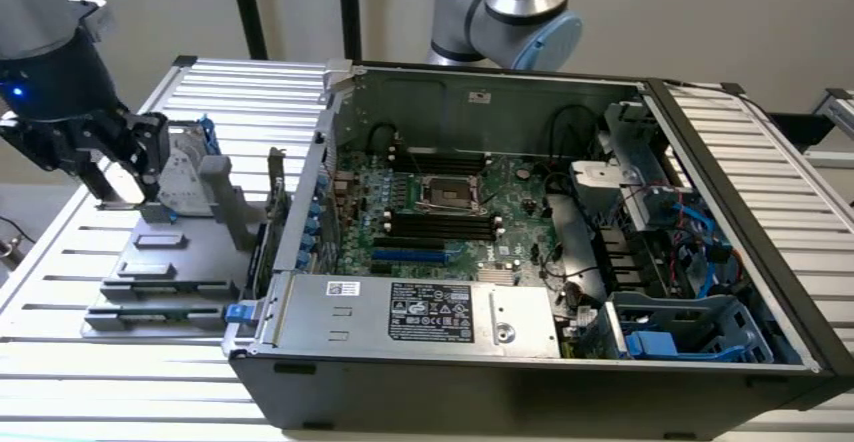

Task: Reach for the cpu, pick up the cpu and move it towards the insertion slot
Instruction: 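Pick up the cpu and move it towards the insertion slot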

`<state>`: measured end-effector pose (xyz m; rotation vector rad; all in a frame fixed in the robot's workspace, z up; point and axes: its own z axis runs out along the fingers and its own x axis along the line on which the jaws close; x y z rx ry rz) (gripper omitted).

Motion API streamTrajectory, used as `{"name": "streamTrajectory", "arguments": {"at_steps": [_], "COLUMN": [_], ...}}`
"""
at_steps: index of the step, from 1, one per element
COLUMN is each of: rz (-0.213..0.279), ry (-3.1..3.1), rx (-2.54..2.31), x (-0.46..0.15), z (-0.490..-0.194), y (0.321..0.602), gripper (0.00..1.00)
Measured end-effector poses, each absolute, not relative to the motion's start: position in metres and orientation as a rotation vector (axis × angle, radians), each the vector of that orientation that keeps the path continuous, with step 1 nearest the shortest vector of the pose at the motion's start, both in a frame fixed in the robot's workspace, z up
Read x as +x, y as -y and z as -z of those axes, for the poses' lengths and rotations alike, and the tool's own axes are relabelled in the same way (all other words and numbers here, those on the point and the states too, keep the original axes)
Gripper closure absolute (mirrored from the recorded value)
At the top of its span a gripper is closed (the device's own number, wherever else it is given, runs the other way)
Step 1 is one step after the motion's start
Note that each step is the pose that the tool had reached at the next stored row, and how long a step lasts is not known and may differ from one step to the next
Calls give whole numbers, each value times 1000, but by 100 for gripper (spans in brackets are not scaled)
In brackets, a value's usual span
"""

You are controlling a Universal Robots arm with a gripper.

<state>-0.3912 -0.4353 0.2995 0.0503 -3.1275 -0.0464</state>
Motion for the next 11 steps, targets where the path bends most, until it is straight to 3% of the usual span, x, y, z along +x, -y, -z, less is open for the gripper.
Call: {"name": "streamTrajectory", "arguments": {"at_steps": [11], "rz": [63], "ry": [3122], "rx": [50], "x": [-343], "z": [-346], "y": [435], "gripper": [45]}}
